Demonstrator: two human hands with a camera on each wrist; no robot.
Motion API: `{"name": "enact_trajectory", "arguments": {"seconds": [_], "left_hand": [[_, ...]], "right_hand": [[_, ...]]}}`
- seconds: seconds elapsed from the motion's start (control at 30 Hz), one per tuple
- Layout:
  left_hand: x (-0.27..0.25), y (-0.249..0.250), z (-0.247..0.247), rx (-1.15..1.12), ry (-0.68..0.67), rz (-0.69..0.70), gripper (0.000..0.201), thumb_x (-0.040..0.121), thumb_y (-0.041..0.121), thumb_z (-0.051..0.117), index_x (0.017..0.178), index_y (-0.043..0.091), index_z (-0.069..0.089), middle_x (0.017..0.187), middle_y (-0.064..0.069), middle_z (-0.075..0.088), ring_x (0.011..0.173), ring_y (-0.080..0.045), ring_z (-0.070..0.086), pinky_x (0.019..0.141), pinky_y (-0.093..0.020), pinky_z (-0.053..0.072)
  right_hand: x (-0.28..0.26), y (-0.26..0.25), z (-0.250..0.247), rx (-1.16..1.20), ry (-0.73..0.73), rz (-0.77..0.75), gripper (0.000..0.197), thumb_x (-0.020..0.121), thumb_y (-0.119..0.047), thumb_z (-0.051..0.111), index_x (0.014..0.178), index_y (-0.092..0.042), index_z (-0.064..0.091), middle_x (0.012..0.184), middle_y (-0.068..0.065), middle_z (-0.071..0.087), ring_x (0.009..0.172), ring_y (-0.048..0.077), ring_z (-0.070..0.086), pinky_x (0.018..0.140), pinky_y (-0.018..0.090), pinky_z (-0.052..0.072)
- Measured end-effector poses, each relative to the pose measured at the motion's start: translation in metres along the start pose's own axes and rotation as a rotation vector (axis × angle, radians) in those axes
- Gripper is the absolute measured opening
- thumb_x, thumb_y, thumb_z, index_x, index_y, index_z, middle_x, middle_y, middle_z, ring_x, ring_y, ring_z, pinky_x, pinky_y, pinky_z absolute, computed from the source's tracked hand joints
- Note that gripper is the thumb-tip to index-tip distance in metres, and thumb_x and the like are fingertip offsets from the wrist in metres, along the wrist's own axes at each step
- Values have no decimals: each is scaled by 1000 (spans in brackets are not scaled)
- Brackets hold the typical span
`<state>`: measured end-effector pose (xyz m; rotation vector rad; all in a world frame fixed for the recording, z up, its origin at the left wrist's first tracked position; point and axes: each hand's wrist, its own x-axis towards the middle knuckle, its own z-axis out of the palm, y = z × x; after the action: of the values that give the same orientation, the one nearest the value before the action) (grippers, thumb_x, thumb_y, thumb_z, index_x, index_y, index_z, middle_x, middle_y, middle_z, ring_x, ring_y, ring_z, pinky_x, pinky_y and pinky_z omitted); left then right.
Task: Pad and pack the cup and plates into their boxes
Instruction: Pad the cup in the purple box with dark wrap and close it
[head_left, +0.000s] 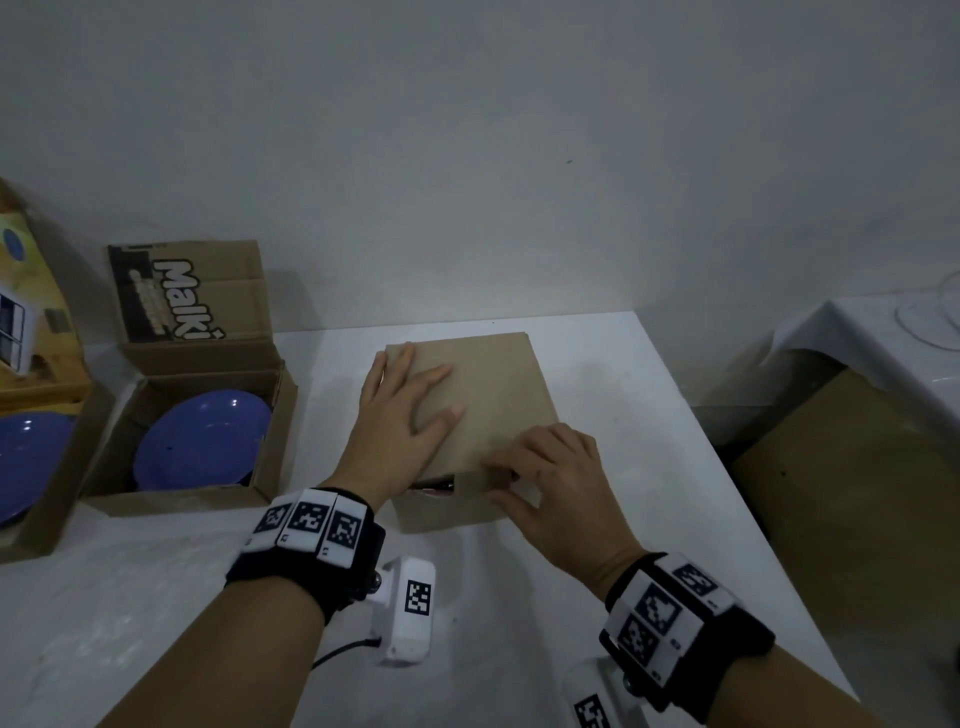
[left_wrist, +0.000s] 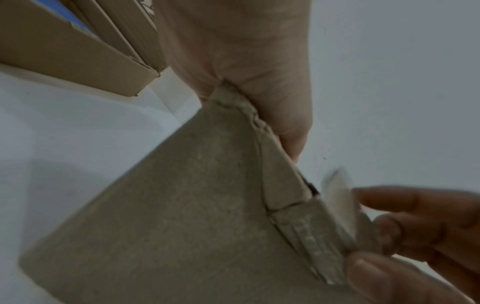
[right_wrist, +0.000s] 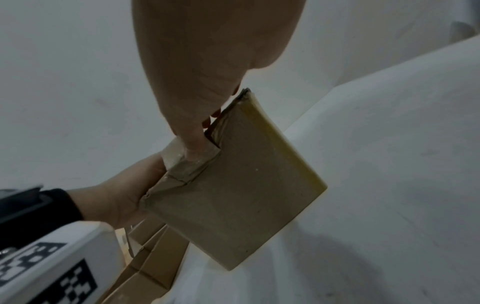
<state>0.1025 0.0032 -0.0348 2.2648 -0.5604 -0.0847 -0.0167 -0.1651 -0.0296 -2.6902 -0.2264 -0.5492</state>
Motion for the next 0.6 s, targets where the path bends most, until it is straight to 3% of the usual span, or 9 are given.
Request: {"name": "enact_trajectory", "arguments": {"seconds": [0.07,0.13,0.27,0.6], "left_hand": [[0,0,0,-9,0,-1,50,88,48,56,135,44,41,158,13,8,145,-9,-10,114,-33,4],[0,0,0,-9,5,0,50,88,48,56,135,44,41,158,13,8,145,-9,-10,114,-32,4],[-1,-1,1,-10,2,2,50,88,49,55,135,45,41,158,15,7,145,-8,-10,113,-32,4],[-1,-2,2,-9,6,1,50,88,50,55,135,45,41,158,15,7,145,-7,-10,113,-33,3]], "right_hand": [[-1,0,2,-12,44,-6,20,74,-25,69,93,-27,63,85,-6,56,84,18,50,74,35,43],[-2,-1,1,-28,57,-40,11,78,-27,67,88,-26,66,84,-5,56,82,20,51,71,35,42],[-4,-1,0,-47,36,-67,10,79,-35,64,79,-25,67,81,-6,56,80,20,53,72,35,42],[-8,-1,4,-126,3,-94,11,75,-32,69,69,-27,62,74,-9,54,78,18,49,73,33,35]]}}
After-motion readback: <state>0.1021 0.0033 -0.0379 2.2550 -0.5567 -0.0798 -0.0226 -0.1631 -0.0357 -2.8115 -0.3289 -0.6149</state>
